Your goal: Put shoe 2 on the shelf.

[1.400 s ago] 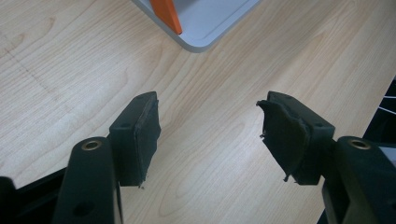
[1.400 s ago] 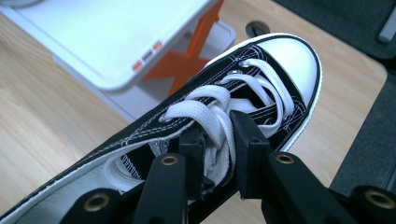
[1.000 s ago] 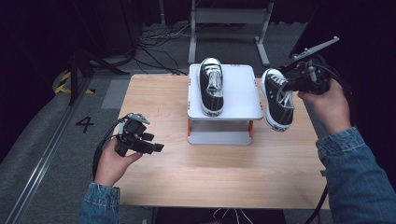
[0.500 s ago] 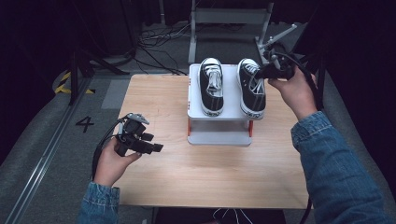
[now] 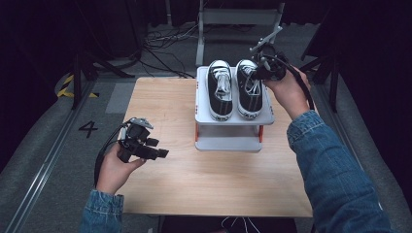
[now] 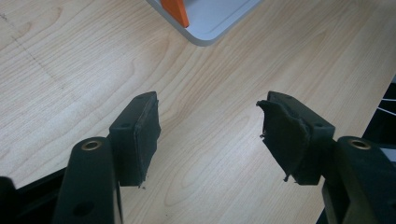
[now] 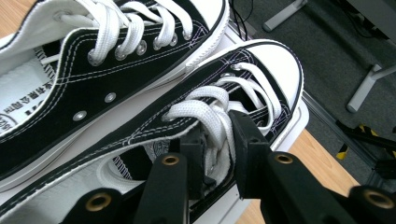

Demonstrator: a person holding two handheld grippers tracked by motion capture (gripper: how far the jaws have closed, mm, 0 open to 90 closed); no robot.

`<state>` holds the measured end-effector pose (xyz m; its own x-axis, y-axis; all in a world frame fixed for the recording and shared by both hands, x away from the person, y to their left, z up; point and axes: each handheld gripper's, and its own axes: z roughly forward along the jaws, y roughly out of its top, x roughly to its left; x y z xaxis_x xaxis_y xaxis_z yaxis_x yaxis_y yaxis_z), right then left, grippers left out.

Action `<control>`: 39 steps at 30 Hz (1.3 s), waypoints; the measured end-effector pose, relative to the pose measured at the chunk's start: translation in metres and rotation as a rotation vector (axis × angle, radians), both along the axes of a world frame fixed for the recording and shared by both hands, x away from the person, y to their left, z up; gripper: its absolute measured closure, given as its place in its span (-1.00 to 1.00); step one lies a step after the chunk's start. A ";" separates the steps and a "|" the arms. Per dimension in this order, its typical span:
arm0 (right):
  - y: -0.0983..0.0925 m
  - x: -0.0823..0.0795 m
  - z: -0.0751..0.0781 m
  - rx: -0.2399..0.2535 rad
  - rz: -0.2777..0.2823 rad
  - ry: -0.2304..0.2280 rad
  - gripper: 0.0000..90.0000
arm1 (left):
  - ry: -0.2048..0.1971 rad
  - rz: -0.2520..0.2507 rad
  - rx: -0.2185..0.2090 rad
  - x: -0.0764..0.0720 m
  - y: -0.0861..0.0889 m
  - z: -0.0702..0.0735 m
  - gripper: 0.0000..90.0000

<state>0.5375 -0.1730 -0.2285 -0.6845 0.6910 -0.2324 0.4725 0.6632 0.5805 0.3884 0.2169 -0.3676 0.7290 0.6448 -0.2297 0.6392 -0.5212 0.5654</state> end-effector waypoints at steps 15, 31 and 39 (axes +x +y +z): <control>0.008 -0.004 -0.014 0.033 0.027 0.021 0.38 | 0.000 -0.006 0.006 -0.001 -0.002 0.000 -0.18; -0.067 -0.075 0.008 0.274 0.097 -0.084 -0.08 | -0.011 0.017 0.034 -0.006 0.003 -0.005 -0.21; -0.120 -0.105 -0.012 0.259 0.056 -0.053 -0.09 | -0.006 0.041 0.037 -0.006 0.001 -0.005 -0.23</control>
<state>0.4328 -0.2925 -0.2409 -0.7151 0.6933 -0.0892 0.4037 0.5138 0.7570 0.3825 0.2182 -0.3726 0.7030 0.6822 -0.2007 0.6572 -0.5155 0.5498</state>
